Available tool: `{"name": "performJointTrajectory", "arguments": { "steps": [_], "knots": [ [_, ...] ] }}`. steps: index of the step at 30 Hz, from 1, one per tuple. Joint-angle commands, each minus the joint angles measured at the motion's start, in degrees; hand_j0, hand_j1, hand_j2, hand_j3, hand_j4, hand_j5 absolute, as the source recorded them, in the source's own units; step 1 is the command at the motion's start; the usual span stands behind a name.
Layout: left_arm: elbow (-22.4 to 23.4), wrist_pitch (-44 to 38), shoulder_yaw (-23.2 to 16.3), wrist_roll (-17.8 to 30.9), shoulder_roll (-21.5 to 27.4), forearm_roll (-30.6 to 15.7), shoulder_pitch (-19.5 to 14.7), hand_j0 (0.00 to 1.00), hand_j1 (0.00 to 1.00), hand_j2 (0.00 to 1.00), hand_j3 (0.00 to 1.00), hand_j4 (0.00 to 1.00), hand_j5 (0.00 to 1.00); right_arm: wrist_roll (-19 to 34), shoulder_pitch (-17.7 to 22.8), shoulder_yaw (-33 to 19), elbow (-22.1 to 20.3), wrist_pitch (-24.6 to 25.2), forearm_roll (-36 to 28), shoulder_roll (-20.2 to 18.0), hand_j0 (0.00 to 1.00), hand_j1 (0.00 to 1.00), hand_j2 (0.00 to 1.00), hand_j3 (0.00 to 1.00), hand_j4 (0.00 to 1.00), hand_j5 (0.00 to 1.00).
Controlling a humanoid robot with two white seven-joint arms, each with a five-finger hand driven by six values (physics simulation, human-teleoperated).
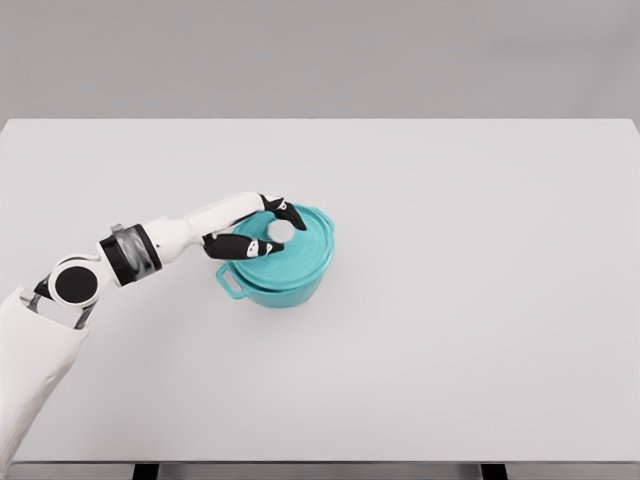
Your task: Open the lid of the pot with left arm
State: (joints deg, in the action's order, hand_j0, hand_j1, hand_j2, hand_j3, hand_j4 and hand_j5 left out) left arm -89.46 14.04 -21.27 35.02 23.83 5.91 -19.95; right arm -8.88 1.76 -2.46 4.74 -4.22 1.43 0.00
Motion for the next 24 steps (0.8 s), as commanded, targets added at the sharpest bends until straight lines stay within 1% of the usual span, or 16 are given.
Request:
{"name": "performJointTrajectory", "arguments": {
  "steps": [1, 9, 19, 22, 24],
  "knots": [
    [-0.3, -0.1, 0.2, 0.0, 0.1, -0.4, 0.0, 0.49, 0.49, 0.49, 0.49, 0.49, 0.49, 0.0, 0.0, 0.0, 0.0, 0.0, 0.0, 0.0, 1.0, 1.0, 1.0, 1.0, 1.0, 1.0],
    [-2.0, -0.1, 0.3, 0.0, 0.5, -0.8, 0.0, 0.49, 0.49, 0.49, 0.49, 0.49, 0.49, 0.0, 0.0, 0.0, 0.0, 0.0, 0.0, 0.0, 1.0, 1.0, 1.0, 1.0, 1.0, 1.0],
    [-2.3, 0.0, 3.9, 0.0, 1.0, -0.9, 0.1, 0.49, 0.49, 0.49, 0.49, 0.49, 0.49, 0.0, 0.0, 0.0, 0.0, 0.0, 0.0, 0.0, 1.0, 1.0, 1.0, 1.0, 1.0, 1.0],
    [-3.3, 0.0, 5.7, 0.0, 1.1, -0.8, 1.6, 0.49, 0.49, 0.49, 0.49, 0.49, 0.49, 0.0, 0.0, 0.0, 0.0, 0.0, 0.0, 0.0, 1.0, 1.0, 1.0, 1.0, 1.0, 1.0],
    [-3.3, 0.0, 6.5, 0.0, 1.2, -0.8, 1.8, 0.49, 0.49, 0.49, 0.49, 0.49, 0.49, 0.0, 0.0, 0.0, 0.0, 0.0, 0.0, 0.0, 1.0, 1.0, 1.0, 1.0, 1.0, 1.0]
  ]
}}
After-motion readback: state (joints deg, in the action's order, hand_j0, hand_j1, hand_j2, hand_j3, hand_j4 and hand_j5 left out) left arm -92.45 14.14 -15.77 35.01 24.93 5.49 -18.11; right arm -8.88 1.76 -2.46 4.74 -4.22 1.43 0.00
